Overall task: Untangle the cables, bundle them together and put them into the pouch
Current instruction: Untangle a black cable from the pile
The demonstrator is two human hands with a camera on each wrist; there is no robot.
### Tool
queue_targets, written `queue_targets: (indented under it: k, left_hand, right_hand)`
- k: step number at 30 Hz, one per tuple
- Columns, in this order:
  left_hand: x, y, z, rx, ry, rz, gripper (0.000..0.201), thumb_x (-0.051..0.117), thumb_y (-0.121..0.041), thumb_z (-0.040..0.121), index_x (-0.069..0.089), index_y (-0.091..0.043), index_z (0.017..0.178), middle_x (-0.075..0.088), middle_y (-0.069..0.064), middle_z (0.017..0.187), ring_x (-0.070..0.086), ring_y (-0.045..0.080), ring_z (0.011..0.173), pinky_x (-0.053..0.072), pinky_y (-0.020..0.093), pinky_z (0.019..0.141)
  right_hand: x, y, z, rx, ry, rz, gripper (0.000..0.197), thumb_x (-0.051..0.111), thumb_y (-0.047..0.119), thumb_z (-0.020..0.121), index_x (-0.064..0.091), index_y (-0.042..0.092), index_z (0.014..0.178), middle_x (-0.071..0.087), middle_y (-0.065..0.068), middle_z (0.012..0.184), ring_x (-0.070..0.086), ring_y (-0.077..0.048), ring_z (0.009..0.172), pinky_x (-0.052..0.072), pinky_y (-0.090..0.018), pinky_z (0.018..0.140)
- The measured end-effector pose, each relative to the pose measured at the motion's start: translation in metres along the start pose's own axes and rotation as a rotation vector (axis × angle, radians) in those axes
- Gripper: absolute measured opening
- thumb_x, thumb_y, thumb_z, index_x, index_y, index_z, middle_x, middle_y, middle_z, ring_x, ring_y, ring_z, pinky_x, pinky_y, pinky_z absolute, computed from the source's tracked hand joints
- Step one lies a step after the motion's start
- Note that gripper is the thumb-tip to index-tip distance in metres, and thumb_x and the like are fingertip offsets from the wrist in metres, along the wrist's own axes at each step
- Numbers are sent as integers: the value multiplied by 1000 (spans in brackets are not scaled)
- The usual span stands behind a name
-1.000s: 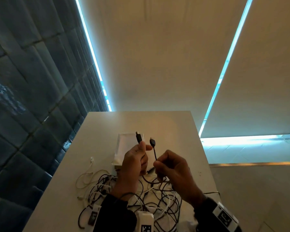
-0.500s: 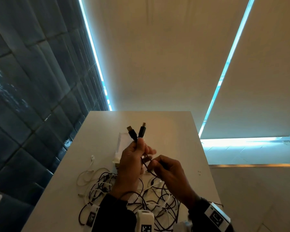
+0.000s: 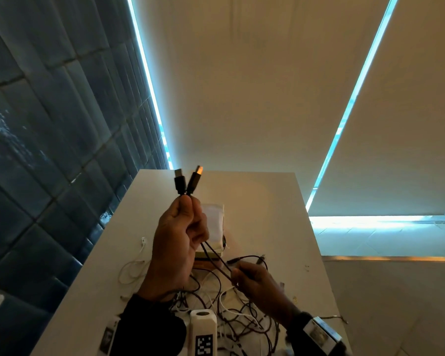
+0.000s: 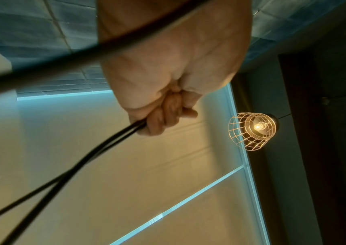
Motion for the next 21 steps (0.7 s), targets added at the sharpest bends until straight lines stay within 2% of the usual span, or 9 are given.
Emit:
queue_targets:
  k: [3,7,11,14,16,17,18,19,21]
  left_hand:
    - [-10,-10,2,32,-26,-27,34,33,-25,101,46,-10,73,26,-2,56,22,9,44,21,22,42]
    - [-19,6,1,-70,-66,-8,35,32,-22,103,45,-12,73,29,-5,51,21,8,41,20,20,39]
    - [-23,25,-6,-184,-69,53,33,31,-22,103,44,-12,74,34,0,55,23,8,39,21,18,37]
    - [-19,35,-11,-260,-59,118,32,30,-22,103,43,-11,77,45,8,59,37,13,39,30,18,38]
    - [-15,41,-13,-314,-46,113,33,29,-23,104,43,-9,78,58,14,63,54,22,47,46,26,42]
    - [-15,45,-13,-334,-33,112,34,28,-24,104,43,-9,78,64,17,68,63,28,56,56,38,53]
    - [-14,47,-14,-349,-15,112,35,28,-25,104,44,-9,77,67,19,74,67,34,68,58,52,68]
    - [-15,51,-14,-373,2,100,37,28,-26,104,44,-9,76,69,22,80,69,39,77,52,63,79]
    - [-13,59,-15,-435,33,20,40,26,-28,104,42,-9,73,68,30,95,66,47,92,42,72,90]
  right_hand:
    - [0,-23,0,47,-10,-80,29,50,18,99,55,22,70,46,8,62,41,-4,57,35,-18,55]
    - [-12,-36,4,145,-116,-231,29,56,17,95,64,18,67,57,8,60,49,1,55,38,-18,57]
    - [-40,10,10,99,-362,-75,18,62,15,91,70,5,78,63,6,60,53,2,51,40,-13,50]
    - [-41,62,12,-16,-374,126,13,61,12,92,66,3,84,58,9,56,48,1,47,39,-13,44]
    - [-33,94,10,-124,-328,157,11,60,12,93,64,3,87,56,5,60,46,-2,50,39,-17,46]
    - [-28,104,8,-172,-298,168,11,59,11,93,62,2,87,55,3,62,45,-4,51,38,-17,47]
    - [-25,110,6,-201,-272,189,12,58,10,93,61,0,88,54,1,64,45,-5,51,38,-17,47]
    - [-23,111,5,-215,-253,214,15,58,12,94,60,-1,88,53,-2,65,44,-5,51,37,-17,47]
    - [-26,108,4,-226,-235,266,23,59,21,93,58,-2,88,50,-5,63,40,-7,48,35,-18,44]
Point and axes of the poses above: each hand's wrist, its own z-axis towards the middle knuckle, its own x-axis out of the palm, y = z × x, the point moved 10 cm from there along z, towards the middle knuckle
